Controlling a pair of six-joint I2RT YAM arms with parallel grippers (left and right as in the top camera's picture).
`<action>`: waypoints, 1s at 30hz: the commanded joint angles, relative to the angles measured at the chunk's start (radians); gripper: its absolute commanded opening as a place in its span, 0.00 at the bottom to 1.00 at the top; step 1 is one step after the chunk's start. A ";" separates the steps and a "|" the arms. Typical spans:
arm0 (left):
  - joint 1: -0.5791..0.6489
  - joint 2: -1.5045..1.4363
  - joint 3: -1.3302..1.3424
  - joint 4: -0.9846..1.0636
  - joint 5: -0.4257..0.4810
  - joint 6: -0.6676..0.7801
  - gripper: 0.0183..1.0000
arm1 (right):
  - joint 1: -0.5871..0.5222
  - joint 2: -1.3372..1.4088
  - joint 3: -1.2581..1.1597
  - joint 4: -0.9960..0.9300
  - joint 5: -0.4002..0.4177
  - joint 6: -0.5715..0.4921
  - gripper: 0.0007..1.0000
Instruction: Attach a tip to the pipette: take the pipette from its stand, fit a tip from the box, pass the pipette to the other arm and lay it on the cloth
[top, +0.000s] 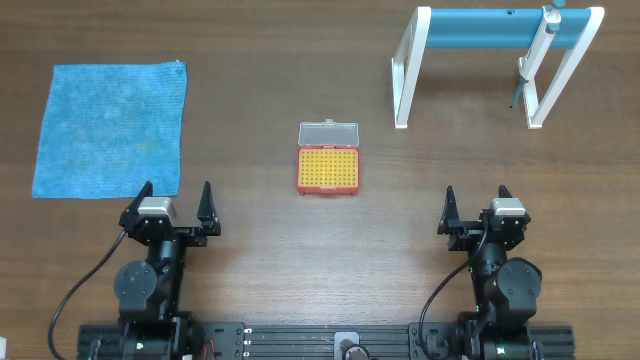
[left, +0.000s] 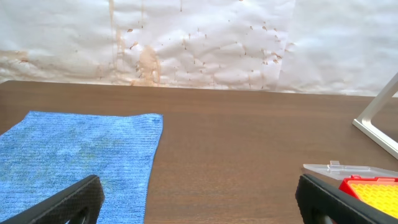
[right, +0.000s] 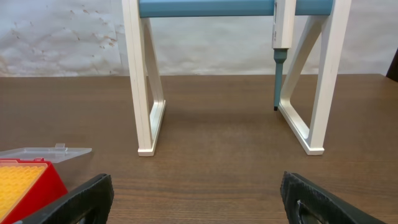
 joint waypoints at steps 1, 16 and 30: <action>-0.002 -0.007 -0.002 -0.007 -0.004 0.006 1.00 | 0.006 0.004 -0.006 0.002 0.010 -0.007 0.89; -0.002 -0.007 -0.002 -0.007 -0.004 0.006 1.00 | 0.006 0.004 -0.006 0.002 0.010 -0.007 0.89; -0.002 -0.008 -0.002 -0.007 -0.004 0.006 1.00 | 0.006 0.024 -0.006 0.002 0.010 -0.007 0.89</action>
